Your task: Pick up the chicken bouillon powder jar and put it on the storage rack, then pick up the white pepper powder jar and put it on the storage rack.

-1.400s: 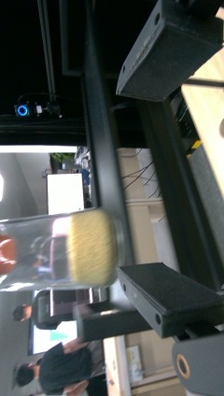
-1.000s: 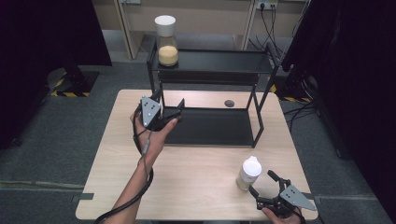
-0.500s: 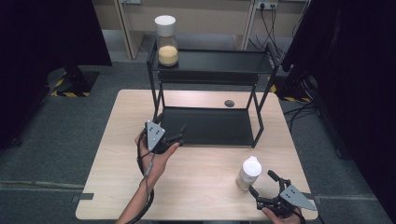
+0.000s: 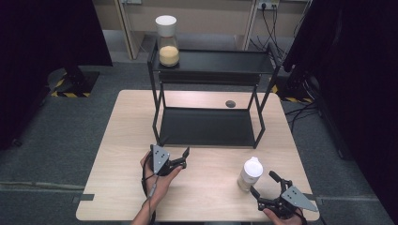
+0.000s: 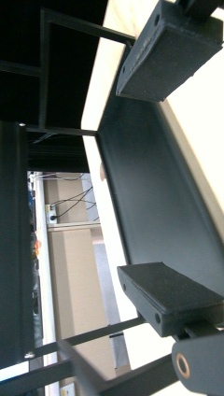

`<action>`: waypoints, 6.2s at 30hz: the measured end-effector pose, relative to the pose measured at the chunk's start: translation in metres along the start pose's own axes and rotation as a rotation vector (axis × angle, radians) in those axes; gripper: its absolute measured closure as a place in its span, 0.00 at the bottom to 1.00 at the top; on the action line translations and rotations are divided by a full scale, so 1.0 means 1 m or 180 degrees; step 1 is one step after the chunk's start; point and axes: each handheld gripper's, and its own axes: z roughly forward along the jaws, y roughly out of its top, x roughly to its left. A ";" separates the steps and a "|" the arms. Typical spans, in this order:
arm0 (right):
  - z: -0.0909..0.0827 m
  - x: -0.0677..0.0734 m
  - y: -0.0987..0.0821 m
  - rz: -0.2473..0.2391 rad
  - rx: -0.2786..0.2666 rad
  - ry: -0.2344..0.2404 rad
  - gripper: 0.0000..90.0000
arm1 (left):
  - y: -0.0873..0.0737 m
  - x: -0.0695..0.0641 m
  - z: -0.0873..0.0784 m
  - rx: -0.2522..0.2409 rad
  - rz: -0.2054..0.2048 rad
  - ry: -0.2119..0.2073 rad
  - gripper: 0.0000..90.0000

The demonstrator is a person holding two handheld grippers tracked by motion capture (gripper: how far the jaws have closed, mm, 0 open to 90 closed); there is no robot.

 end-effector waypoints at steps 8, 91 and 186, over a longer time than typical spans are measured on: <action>0.000 0.000 0.000 0.0005 -0.0005 -0.0001 0.06 | -0.019 -0.001 -0.005 0.0034 -0.0119 -0.0009 0.12; 0.046 0.024 0.092 -0.0084 -0.0270 -0.0368 0.34 | -0.019 0.006 -0.004 0.0042 -0.0140 -0.0115 0.11; 0.153 -0.010 0.292 -0.0080 -0.0687 -0.0842 0.34 | -0.019 0.007 -0.005 0.0036 -0.0164 -0.0118 0.11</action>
